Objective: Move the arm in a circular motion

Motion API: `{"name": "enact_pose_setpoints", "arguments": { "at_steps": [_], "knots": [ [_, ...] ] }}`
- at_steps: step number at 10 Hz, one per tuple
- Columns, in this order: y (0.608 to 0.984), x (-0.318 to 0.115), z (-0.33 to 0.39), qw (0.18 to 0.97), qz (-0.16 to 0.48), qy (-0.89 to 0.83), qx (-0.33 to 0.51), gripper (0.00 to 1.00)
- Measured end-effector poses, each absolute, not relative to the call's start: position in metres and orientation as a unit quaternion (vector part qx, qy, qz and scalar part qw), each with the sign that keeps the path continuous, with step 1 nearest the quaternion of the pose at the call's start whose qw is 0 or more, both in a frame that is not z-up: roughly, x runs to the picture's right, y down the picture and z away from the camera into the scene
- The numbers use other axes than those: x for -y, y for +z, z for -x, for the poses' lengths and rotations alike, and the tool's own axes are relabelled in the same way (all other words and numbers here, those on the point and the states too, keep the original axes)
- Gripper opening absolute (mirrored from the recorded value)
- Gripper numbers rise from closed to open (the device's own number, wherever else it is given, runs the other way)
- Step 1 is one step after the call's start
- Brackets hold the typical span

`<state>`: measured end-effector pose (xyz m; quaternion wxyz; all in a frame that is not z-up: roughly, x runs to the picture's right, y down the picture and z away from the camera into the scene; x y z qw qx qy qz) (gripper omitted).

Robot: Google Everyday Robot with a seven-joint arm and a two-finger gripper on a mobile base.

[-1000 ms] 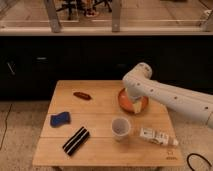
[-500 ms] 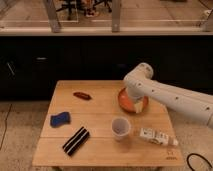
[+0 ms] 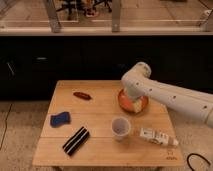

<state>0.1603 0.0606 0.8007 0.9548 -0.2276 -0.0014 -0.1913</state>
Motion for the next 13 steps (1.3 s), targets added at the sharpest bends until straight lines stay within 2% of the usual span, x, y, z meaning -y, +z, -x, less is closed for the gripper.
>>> {"name": "enact_pose_setpoints", "arguments": {
  "at_steps": [13],
  "knots": [
    [0.795, -0.05, -0.149, 0.936, 0.229, -0.267, 0.009, 0.8]
  ]
}}
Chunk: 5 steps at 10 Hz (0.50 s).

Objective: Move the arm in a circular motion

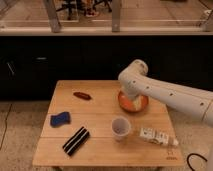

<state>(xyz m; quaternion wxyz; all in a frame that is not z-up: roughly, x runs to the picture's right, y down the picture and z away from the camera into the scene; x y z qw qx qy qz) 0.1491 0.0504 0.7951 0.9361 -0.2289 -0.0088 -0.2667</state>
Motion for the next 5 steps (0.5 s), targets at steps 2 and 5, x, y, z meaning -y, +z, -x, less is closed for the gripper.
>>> {"name": "enact_pose_setpoints", "arguments": {
  "at_steps": [2, 5],
  "knots": [
    [0.795, -0.049, -0.148, 0.934, 0.229, -0.274, 0.009, 0.8],
    [0.795, -0.051, -0.136, 0.931, 0.224, -0.288, 0.014, 0.8]
  ]
}}
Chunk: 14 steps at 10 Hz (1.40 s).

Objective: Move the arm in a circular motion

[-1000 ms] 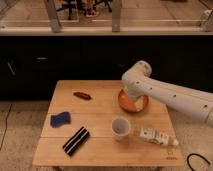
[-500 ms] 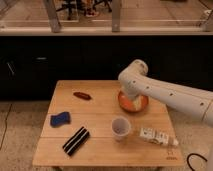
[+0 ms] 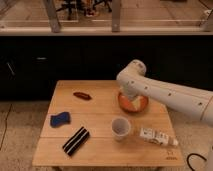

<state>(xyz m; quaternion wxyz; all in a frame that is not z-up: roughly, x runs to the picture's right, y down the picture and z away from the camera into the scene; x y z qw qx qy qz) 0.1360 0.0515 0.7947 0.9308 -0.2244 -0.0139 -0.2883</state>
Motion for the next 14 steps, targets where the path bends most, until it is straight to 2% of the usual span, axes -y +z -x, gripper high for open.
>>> {"name": "enact_pose_setpoints", "arguments": {
  "at_steps": [14],
  "knots": [
    [0.791, -0.053, -0.122, 0.915, 0.218, -0.337, 0.036, 0.8]
  ]
}}
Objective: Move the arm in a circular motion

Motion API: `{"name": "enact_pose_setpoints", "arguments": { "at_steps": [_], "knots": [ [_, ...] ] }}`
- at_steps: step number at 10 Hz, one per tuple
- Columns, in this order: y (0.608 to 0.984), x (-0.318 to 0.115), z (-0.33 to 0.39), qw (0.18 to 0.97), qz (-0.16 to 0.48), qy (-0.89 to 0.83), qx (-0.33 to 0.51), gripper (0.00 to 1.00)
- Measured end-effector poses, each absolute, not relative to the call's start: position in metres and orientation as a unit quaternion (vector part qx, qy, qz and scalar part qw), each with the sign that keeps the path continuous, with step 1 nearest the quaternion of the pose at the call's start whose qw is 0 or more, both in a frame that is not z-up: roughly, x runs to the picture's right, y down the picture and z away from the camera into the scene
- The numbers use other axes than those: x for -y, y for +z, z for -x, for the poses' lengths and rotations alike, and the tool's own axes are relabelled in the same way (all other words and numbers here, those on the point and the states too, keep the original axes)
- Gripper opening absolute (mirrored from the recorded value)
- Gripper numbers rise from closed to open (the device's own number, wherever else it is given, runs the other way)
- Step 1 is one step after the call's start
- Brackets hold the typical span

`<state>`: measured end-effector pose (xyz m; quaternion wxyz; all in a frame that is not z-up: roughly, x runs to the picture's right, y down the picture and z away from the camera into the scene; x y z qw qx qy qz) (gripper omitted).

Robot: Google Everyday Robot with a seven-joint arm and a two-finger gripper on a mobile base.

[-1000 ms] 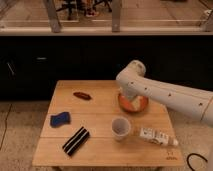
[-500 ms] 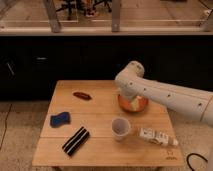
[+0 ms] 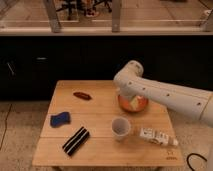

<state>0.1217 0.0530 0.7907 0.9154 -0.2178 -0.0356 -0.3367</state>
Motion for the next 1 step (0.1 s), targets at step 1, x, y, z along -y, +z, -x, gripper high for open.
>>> {"name": "enact_pose_setpoints", "arguments": {
  "at_steps": [1],
  "knots": [
    [0.7901, -0.0521, -0.1214, 0.915, 0.217, -0.338, 0.036, 0.8]
  ]
}}
